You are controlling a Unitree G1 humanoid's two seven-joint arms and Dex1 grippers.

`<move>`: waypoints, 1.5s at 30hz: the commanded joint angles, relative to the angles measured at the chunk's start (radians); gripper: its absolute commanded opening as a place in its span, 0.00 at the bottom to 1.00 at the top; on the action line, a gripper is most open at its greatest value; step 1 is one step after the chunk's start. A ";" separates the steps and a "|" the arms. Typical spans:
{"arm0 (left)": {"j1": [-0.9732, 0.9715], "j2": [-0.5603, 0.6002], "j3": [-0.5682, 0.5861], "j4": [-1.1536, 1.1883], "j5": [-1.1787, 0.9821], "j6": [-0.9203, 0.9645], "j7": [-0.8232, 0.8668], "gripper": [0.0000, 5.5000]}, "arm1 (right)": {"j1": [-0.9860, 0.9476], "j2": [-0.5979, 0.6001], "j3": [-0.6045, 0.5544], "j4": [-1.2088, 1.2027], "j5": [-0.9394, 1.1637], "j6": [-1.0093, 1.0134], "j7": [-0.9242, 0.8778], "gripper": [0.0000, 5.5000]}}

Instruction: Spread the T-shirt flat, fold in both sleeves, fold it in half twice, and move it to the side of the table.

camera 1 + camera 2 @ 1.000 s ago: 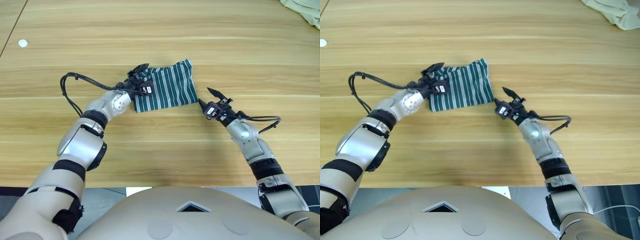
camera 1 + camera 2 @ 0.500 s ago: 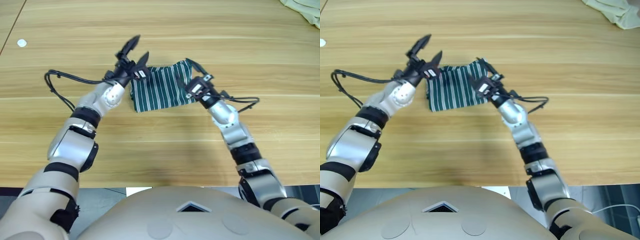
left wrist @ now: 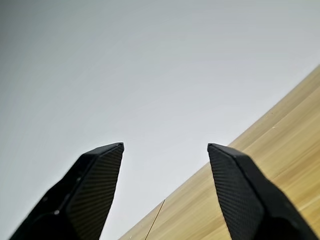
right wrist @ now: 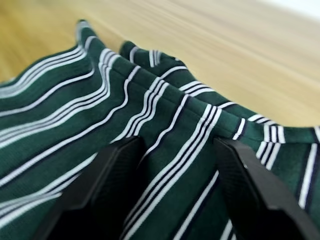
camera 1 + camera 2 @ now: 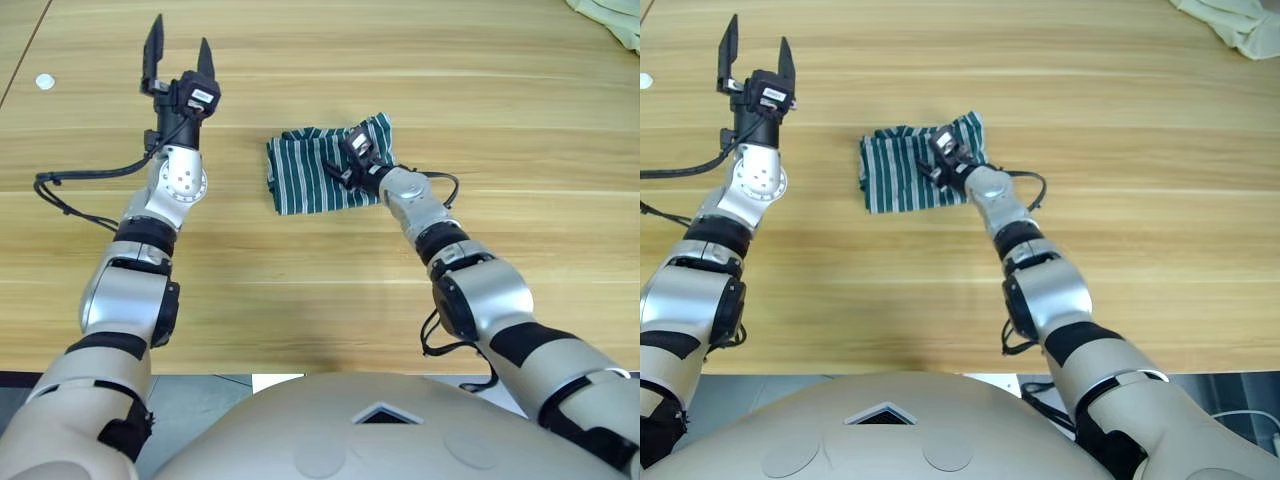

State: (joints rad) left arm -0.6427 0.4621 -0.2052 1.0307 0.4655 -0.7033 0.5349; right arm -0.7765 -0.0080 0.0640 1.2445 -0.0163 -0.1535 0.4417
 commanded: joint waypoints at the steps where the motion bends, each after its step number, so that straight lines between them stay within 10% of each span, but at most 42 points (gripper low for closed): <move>1: 0.037 -0.007 0.034 -0.002 -0.043 -0.028 -0.029 0.57 | -0.058 -0.022 -0.172 0.070 0.125 0.138 -0.118 0.48; 8: 0.104 -0.036 0.083 0.028 -0.110 -0.054 -0.082 0.57 | -0.010 -0.309 -0.496 0.098 0.282 0.133 -0.809 0.48; 15: 0.123 -0.081 0.117 0.108 -0.171 -0.041 -0.169 0.57 | 0.130 -0.410 -0.601 0.080 0.298 0.046 -1.021 0.48; 22: 0.099 -0.182 0.301 0.118 -0.473 -0.011 -0.475 0.57 | 0.115 -0.397 -0.555 0.031 0.239 -0.148 -0.927 0.48; 30: -0.043 -0.384 0.342 0.134 -0.563 0.048 -0.583 0.57 | -0.014 -0.069 -0.067 0.007 -0.174 -0.387 -0.679 0.48; 45: 0.151 -0.464 0.224 0.155 -0.363 -0.034 -0.399 0.75 | 0.251 -0.013 -0.097 -0.041 -0.105 -0.530 -0.534 0.48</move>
State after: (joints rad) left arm -0.5087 0.0070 0.0107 1.1909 0.1128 -0.7392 0.1390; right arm -0.5565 -0.0134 -0.0265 1.2130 -0.1372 -0.6680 -0.1035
